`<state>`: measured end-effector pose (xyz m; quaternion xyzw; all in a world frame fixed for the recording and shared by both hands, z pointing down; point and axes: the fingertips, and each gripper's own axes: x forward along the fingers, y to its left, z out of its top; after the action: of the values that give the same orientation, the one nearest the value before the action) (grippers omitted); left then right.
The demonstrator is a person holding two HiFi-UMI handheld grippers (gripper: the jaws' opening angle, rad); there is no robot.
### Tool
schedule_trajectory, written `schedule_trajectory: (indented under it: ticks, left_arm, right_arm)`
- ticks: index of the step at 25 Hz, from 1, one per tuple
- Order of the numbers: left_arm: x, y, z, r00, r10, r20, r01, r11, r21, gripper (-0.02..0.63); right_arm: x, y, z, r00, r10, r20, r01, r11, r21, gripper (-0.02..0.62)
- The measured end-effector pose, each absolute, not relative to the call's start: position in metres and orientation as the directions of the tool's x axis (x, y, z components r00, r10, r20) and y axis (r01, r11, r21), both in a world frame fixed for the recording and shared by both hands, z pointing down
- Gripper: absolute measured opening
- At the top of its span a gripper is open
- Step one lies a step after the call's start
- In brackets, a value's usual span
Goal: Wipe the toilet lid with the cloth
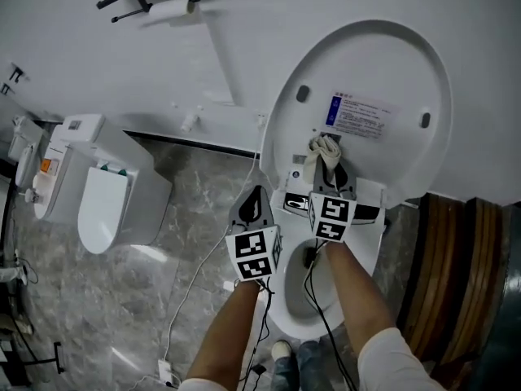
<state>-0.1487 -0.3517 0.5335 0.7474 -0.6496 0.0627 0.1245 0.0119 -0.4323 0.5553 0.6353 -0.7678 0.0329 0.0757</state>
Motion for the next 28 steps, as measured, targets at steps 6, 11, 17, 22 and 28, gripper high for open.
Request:
schedule_trajectory:
  ticks: [6, 11, 17, 22, 28]
  left_arm:
    - [-0.042, -0.363, 0.535, 0.294, -0.925, 0.242, -0.954, -0.266, 0.141, 0.012]
    - [0.038, -0.362, 0.536, 0.414, -0.88, 0.234, -0.91, -0.392, 0.137, 0.011]
    - [0.059, -0.362, 0.535, 0.435, -0.868, 0.239, -0.9, -0.417, 0.126, 0.012]
    - [0.05, -0.361, 0.516, 0.447, -0.867, 0.221, -0.893, -0.447, 0.053, 0.012]
    - [0.034, -0.357, 0.392, 0.569, -0.818, 0.082, -0.792, -0.572, -0.214, 0.012]
  right_arm:
    - [0.138, -0.41, 0.562, -0.012, -0.988, 0.157, -0.999, 0.019, 0.046, 0.087]
    - [0.219, -0.391, 0.581, 0.187, -0.96, 0.21, -0.981, -0.192, -0.004, 0.087]
    - [0.231, -0.389, 0.588, 0.216, -0.944, 0.251, -0.971, -0.234, -0.044, 0.087]
    - [0.213, -0.381, 0.571, 0.126, -0.961, 0.246, -0.987, -0.146, -0.064, 0.087]
    - [0.154, -0.33, 0.467, -0.145, -0.974, 0.175, -0.968, 0.104, -0.226, 0.087]
